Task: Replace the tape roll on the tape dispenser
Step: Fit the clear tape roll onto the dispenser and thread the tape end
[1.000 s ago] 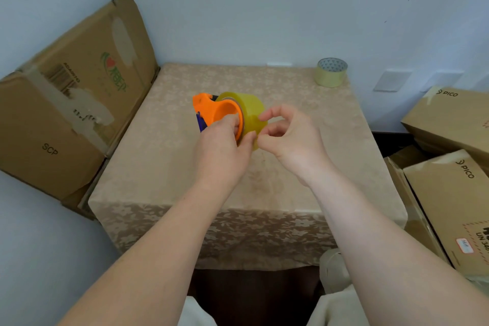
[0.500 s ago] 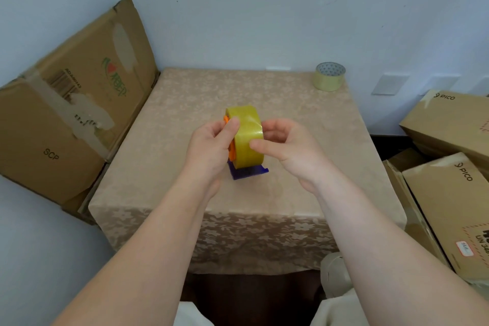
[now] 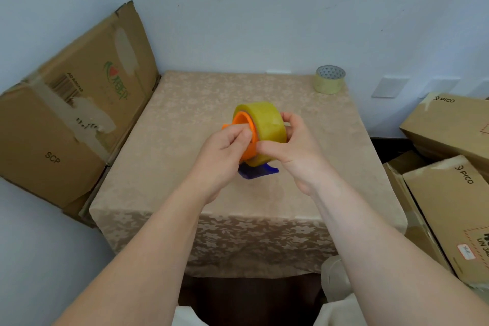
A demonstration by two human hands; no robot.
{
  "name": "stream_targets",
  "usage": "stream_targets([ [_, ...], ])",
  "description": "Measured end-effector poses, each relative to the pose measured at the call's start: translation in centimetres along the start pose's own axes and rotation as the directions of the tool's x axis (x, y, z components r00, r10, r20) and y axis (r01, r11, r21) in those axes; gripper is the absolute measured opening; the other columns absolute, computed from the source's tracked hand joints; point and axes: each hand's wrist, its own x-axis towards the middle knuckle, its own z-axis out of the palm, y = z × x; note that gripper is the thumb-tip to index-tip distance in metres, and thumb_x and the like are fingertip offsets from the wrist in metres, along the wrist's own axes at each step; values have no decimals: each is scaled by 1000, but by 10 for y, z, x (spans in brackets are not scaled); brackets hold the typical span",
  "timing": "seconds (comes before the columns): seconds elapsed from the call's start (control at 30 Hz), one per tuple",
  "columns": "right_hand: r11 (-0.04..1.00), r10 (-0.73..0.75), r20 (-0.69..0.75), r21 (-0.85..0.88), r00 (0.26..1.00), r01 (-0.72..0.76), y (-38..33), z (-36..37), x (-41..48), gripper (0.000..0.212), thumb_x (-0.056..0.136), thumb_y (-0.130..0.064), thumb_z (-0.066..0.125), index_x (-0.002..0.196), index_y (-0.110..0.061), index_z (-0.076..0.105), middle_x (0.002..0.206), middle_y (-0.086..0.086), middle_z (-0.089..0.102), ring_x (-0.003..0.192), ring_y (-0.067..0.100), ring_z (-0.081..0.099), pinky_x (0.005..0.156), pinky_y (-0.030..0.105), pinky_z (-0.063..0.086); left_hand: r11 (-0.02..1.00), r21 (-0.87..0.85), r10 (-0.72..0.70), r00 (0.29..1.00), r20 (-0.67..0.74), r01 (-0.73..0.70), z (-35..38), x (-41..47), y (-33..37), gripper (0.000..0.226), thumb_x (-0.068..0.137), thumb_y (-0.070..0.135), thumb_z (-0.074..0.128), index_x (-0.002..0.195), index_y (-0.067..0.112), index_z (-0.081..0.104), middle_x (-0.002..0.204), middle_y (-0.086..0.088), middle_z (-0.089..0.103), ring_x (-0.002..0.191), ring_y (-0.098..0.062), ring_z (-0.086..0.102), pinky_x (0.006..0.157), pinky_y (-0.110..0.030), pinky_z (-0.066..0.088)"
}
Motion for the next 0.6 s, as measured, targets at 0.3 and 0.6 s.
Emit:
stream_targets([
  [0.3,740,197,112,634,974,-222,-8,-10,2,10,74,-6,45,80,-13,50,61,-2,54,49,12,58,61,29,51,763,-489,-533,840,-107,422,-24,7,-2,47,75,48,68,113,22,59,120,-4,59,117,-25,55,99,-47,44],
  [0.6,600,263,201,732,944,-323,-7,-6,4,26,86,-19,42,105,-7,56,88,7,56,84,21,58,89,40,50,410,-857,-203,947,249,313,-20,8,-12,68,51,33,86,112,19,59,107,-7,70,108,-26,65,92,-47,52],
])
